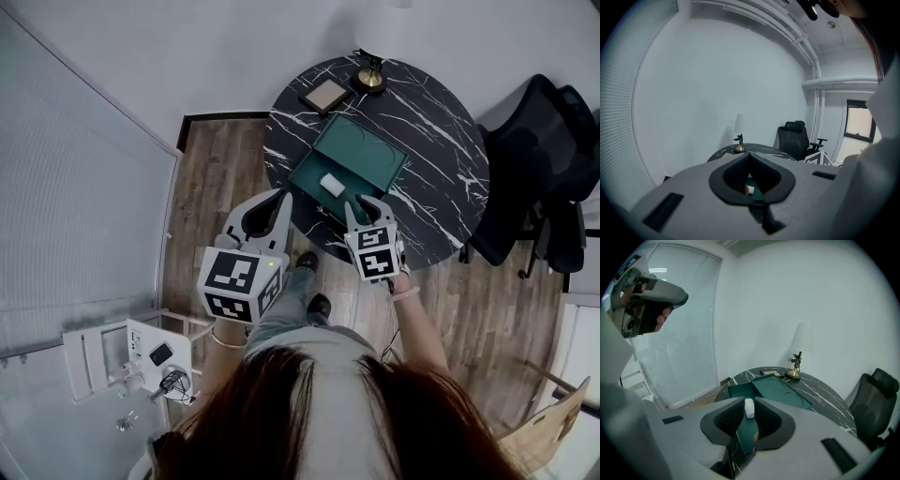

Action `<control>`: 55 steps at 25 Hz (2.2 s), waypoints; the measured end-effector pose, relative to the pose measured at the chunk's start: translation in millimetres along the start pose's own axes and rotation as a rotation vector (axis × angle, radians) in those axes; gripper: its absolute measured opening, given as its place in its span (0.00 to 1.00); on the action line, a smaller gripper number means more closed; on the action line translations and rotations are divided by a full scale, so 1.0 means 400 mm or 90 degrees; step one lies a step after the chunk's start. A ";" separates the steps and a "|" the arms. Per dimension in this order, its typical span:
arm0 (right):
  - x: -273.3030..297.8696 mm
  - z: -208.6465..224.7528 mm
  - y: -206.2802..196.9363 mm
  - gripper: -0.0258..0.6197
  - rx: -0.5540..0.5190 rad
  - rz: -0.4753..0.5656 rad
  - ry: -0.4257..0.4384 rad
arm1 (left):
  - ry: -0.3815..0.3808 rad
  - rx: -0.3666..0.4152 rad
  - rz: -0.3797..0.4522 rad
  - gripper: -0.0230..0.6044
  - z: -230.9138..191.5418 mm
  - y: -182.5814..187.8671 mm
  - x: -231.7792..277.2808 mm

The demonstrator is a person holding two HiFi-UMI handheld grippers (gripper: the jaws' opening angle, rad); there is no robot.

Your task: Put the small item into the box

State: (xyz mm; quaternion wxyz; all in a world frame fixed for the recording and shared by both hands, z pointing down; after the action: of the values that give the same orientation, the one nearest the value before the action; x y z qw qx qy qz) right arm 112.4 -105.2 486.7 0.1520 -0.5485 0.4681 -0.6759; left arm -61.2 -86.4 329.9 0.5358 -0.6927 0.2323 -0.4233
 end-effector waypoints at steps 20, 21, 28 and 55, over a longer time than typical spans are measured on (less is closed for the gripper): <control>-0.269 -0.070 0.047 0.08 0.040 0.157 -0.063 | -0.023 0.041 0.048 0.05 0.131 0.014 -0.154; -0.284 -0.075 0.047 0.08 0.046 0.165 -0.063 | -0.022 0.042 0.050 0.05 0.137 0.012 -0.162; -0.393 -0.102 0.084 0.08 0.052 0.247 -0.082 | -0.016 0.050 0.064 0.05 0.165 0.017 -0.203; -0.601 -0.184 0.179 0.08 0.064 0.366 -0.139 | -0.067 0.082 0.079 0.05 0.190 0.038 -0.248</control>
State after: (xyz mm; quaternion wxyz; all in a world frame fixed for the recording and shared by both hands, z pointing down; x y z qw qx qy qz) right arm 109.8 65.0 288.3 0.4133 -0.4550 0.5511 -0.5643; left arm -48.6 27.1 276.9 0.6157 -0.6626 0.2187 -0.3661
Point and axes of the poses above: the fingertips, and each gripper's own axes: x forward along the fingers, z to its right, y out of its top, the point moved 6 cm from there along -x, backward along the fingers, and after that the axes turned 3 degrees about y, right-handed, at the moved point
